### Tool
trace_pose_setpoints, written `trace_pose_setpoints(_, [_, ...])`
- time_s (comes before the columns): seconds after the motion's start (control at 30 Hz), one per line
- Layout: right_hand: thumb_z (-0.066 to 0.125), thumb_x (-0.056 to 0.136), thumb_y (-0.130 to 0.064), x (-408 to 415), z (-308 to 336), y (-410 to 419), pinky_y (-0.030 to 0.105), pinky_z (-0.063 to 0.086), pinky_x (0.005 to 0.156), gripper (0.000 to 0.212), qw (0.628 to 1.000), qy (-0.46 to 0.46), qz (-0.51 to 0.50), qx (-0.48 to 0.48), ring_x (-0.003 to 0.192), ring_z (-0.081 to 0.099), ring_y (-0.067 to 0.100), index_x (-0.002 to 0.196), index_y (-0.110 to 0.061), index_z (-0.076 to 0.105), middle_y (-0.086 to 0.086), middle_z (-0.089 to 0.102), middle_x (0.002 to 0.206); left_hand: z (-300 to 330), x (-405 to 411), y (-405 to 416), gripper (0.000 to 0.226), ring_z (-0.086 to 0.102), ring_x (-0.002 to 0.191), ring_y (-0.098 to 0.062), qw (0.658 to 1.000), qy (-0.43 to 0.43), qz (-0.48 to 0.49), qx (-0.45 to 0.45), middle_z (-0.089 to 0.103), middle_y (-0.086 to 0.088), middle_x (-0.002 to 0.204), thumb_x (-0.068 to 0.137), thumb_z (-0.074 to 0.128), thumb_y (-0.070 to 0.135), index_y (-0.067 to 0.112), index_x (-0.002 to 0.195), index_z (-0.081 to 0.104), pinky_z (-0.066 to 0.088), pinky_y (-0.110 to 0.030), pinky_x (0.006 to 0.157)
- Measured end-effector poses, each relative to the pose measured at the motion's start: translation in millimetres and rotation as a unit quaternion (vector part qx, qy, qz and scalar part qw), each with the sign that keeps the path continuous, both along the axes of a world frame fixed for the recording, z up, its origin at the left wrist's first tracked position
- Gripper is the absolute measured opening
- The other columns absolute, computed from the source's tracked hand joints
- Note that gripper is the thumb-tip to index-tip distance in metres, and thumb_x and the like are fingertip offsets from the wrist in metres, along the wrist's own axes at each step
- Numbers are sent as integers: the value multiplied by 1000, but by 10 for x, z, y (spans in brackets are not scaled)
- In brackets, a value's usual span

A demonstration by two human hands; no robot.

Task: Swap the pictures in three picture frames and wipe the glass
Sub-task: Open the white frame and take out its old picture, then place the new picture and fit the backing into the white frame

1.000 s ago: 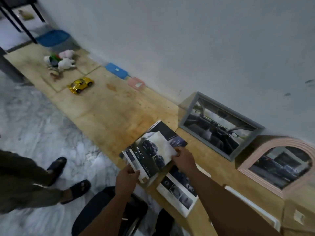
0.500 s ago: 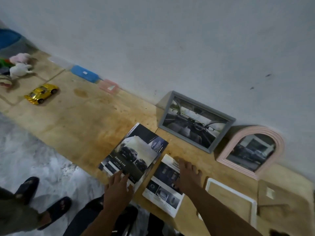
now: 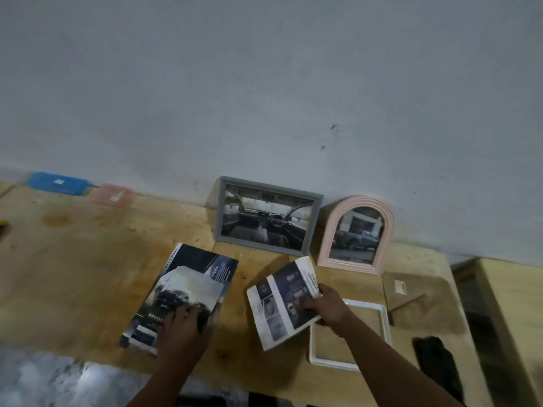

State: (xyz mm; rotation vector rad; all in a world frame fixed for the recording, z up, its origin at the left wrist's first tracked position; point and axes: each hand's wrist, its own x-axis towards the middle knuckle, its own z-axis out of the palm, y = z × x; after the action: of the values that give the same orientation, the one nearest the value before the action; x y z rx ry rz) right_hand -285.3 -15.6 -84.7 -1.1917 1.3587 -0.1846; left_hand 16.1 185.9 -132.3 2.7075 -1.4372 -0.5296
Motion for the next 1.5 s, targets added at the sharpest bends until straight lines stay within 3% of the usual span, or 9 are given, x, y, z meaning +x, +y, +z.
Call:
trace_pose_setpoints(0.13, [94, 69, -27, -708, 20, -9, 50, 64, 81, 52, 990, -13, -138, -21, 92, 77, 30, 114, -16, 70, 7, 79, 101, 124, -420, -471, 41, 60, 107, -31, 995, 37, -71, -57, 62, -5, 121, 89, 55, 47, 22, 118, 70, 56, -44, 84])
trace_pose_setpoints(0.23, [94, 69, -29, -1184, -3, 116, 37, 61, 66, 57, 978, -8, -208, -23, 94, 76, 29, 118, -17, 67, 6, 79, 104, 127, -793, -754, 40, 58, 118, -24, 987, 109, -100, -58, 59, 1, 133, 94, 63, 42, 25, 130, 65, 54, -39, 94])
trace_pose_setpoints(0.43, [89, 76, -20, -1654, -172, 457, 45, 63, 80, 46, 970, 13, -244, -18, 93, 76, 26, 115, -13, 67, 8, 78, 105, 113, -1523, -1038, 43, 63, 102, -11, 953, 292, -76, 0, 64, 6, 116, 96, 66, 37, 25, 137, 60, 51, -27, 85])
trace_pose_setpoints(0.6, [95, 68, -32, -1649, -344, 555, 33, 57, 73, 70, 965, 125, -224, -54, 96, 70, 22, 123, -10, 57, 7, 71, 115, 59, -1788, -1037, 56, 60, 105, -10, 930, 356, -77, 54, 63, 3, 127, 97, 67, 35, 23, 148, 51, 49, -25, 87])
trace_pose_setpoints(0.73, [89, 70, -56, -1578, -338, 570, 35, 56, 78, 100, 954, 189, -207, -106, 109, 68, 28, 148, -20, 39, -1, 61, 118, 22, -1877, -1054, 64, 61, 110, -13, 930, 352, -78, 70, 61, 4, 125, 97, 69, 35, 20, 154, 44, 51, -29, 94])
trace_pose_setpoints(0.93, [65, 93, -51, -1639, -355, 589, 41, 58, 86, 60, 935, 299, -118, -149, 109, 66, 26, 145, -26, 47, 7, 61, 128, 67, -1979, -1074, 67, 60, 120, -14, 934, 340, -76, 76, 60, 0, 141, 98, 68, 34, 20, 157, 39, 50, -27, 96])
trace_pose_setpoints(1.2, [61, 88, -62, -1792, -377, 506, 33, 51, 81, 57, 907, 384, 32, -169, 120, 51, 22, 135, -33, 49, 0, 49, 129, 97, -2149, -1082, 59, 57, 109, -4, 934, 340, -99, 52, 54, 3, 149, 96, 68, 26, 23, 151, 47, 48, -22, 93])
trace_pose_setpoints(1.37, [50, 90, -57, -2222, -372, 77, 30, 50, 81, 37, 921, 341, 11, -189, 107, 59, 17, 118, -33, 54, -3, 57, 117, 42, -2244, -1086, 68, 58, 123, -9, 953, 260, -141, 64, 36, 3, 158, 94, 62, 38, 29, 157, 38, 47, -26, 103])
trace_pose_setpoints(1.5, [62, 93, -46, -2637, -219, -423, 50, 53, 96, 41, 923, 323, -144, -153, 109, 57, 23, 129, -28, 52, 4, 53, 126, 45, -2433, -1090, 84, 35, 147, -26, 973, 124, -186, 62, 25, -9, 164, 90, 56, 56, 27, 162, 25, 40, -38, 114])
